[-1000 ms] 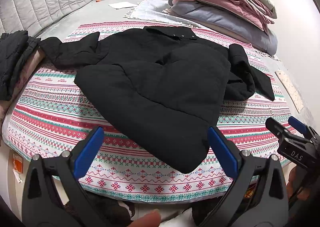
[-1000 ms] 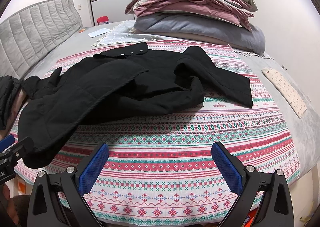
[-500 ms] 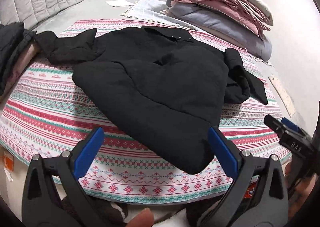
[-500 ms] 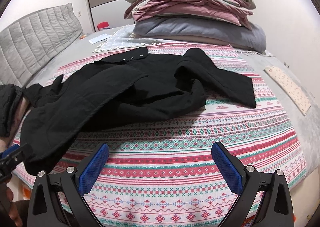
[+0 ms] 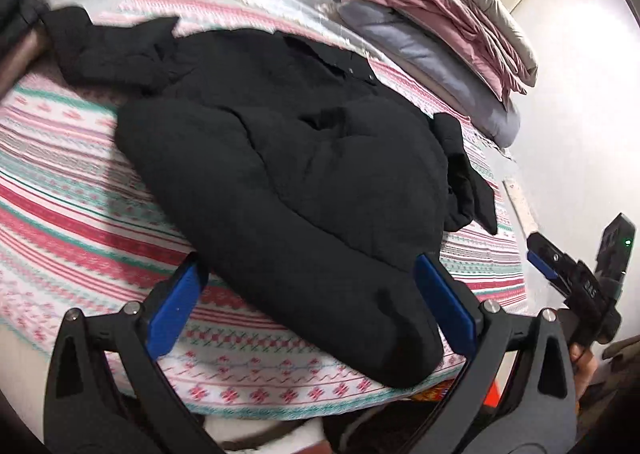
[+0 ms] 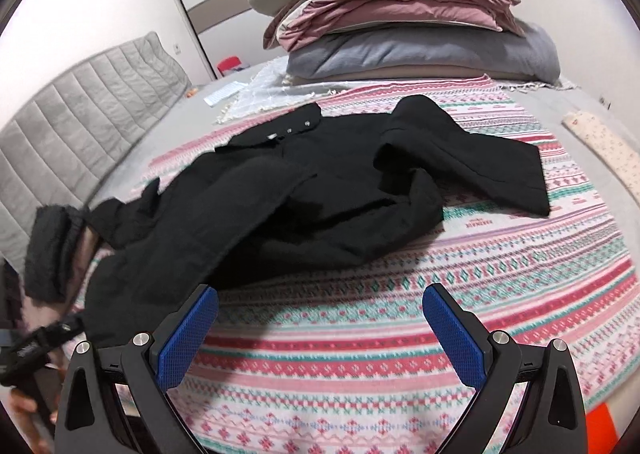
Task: Fold large clothes
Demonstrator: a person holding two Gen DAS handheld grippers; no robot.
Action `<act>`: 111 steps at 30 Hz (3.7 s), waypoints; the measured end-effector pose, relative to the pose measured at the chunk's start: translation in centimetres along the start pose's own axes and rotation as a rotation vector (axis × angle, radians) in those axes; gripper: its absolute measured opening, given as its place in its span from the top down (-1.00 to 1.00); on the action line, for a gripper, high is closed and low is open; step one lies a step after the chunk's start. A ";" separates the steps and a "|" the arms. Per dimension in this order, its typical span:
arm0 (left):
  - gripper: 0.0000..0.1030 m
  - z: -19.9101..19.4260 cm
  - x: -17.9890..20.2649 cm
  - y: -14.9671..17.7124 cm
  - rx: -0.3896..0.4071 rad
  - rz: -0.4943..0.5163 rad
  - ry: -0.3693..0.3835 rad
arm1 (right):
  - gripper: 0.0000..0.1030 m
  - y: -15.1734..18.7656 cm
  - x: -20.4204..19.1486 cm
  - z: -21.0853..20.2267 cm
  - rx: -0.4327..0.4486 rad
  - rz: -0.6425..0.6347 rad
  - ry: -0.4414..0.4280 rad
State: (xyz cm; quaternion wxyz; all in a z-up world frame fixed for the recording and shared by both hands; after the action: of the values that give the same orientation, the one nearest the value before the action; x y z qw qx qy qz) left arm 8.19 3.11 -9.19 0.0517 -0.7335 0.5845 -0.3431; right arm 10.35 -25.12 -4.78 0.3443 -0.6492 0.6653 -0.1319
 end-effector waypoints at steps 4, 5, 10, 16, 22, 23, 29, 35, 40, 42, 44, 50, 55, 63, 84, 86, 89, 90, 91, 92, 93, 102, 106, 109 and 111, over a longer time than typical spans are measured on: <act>-0.30 2.8 1.0 0.4 -0.069 -0.048 0.076 | -0.99 -0.7 2.4 2.4 -0.011 0.060 -0.005; -0.06 3.0 1.1 0.5 -0.068 -0.037 0.061 | -0.99 -0.9 2.8 3.0 -0.012 0.068 -0.008; 0.79 -0.9 -0.1 0.6 -0.020 -0.003 0.087 | -0.98 -1.4 3.7 3.9 -0.008 0.119 -0.054; 0.85 -6.7 -5.5 1.2 -0.008 -0.009 0.111 | -0.98 -1.1 4.7 2.6 0.021 0.130 -0.045; 0.87 -8.5 -13.5 2.9 -0.015 -0.067 -0.008 | -0.98 -0.1 5.9 2.5 -0.003 0.141 -0.042; 0.87 -8.2 -14.5 3.3 -0.027 -0.084 -0.016 | -0.98 0.2 5.9 2.7 -0.015 0.145 -0.052; 0.48 -4.1 -17.7 6.1 -0.129 -0.074 -0.091 | -0.98 2.9 5.5 5.5 -0.137 0.202 -0.141; -0.01 -3.4 -17.9 7.0 -0.110 -0.048 -0.069 | -0.76 6.0 8.2 7.7 -0.219 0.286 -0.029; -0.01 -2.4 -17.9 8.0 -0.115 -0.047 0.016 | -0.16 8.0 5.6 10.9 -0.337 0.252 -0.111; -0.01 -2.2 -17.6 8.3 -0.131 -0.041 0.041 | -0.16 8.5 4.1 12.5 -0.370 0.229 -0.131; -0.01 -2.0 -16.9 8.7 -0.137 -0.013 0.039 | -0.19 7.6 2.3 13.3 -0.340 0.205 -0.160; 0.70 -2.5 -14.9 8.3 -0.111 0.047 0.027 | 0.86 7.2 -0.7 15.8 -0.329 0.357 -0.325; 0.76 -5.9 -14.0 6.3 -0.023 0.081 0.070 | 0.89 4.9 -0.2 9.7 -0.237 0.308 -0.350; 0.68 -6.6 -14.1 6.4 -0.108 0.104 0.014 | 0.88 0.9 7.5 -3.2 -0.081 0.193 -0.103; 0.44 -3.2 -18.7 10.3 -0.274 0.121 -0.194 | 0.81 14.3 18.4 0.1 -0.361 0.260 0.049; 0.25 -4.0 -19.0 10.2 -0.269 0.127 -0.243 | 0.64 15.2 19.5 0.0 -0.405 0.269 0.072; -0.08 -6.7 -18.4 8.6 -0.182 0.128 -0.285 | 0.29 14.2 20.5 -1.6 -0.366 0.301 0.082; -0.37 -7.6 -17.9 7.7 -0.137 0.130 -0.290 | 0.07 13.4 20.7 -2.0 -0.342 0.307 0.082; -0.56 -8.5 -17.1 6.4 -0.076 0.139 -0.295 | -0.29 12.4 21.0 -2.4 -0.306 0.318 0.073; -0.59 -9.2 -16.5 5.4 -0.028 0.148 -0.297 | -0.44 11.3 21.5 -2.7 -0.267 0.334 0.070; -0.60 -9.5 -15.7 4.5 0.006 0.159 -0.298 | -0.55 10.4 22.1 -2.7 -0.233 0.352 0.078; -0.62 -3.2 -7.8 -1.6 0.050 0.236 -0.257 | -0.55 1.0 29.3 4.4 -0.097 0.585 0.080; -0.62 1.3 -3.6 -3.7 0.059 0.274 -0.218 | -0.55 -2.9 32.7 8.2 -0.045 0.633 0.108; -0.62 4.1 -1.2 -4.9 0.067 0.314 -0.194 | -0.36 -6.3 33.6 10.4 0.015 0.584 0.162; -0.61 5.8 0.2 -5.4 0.057 0.349 -0.174 | 0.65 -7.4 33.1 11.8 -0.003 0.528 0.161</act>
State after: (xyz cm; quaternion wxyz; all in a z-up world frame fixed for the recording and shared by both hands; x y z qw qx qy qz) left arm 15.91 2.72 -10.88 0.1814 -0.6462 0.6861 -0.2805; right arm 26.15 -54.43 -18.29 0.3120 -0.4412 0.8368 -0.0878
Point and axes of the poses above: each gripper's, at about its wrist camera, not at the fingertips, and z roughly the way its jaws point, x to its right, y to its underside, the point moved 7 cm from there along z, roughly the way its jaws point
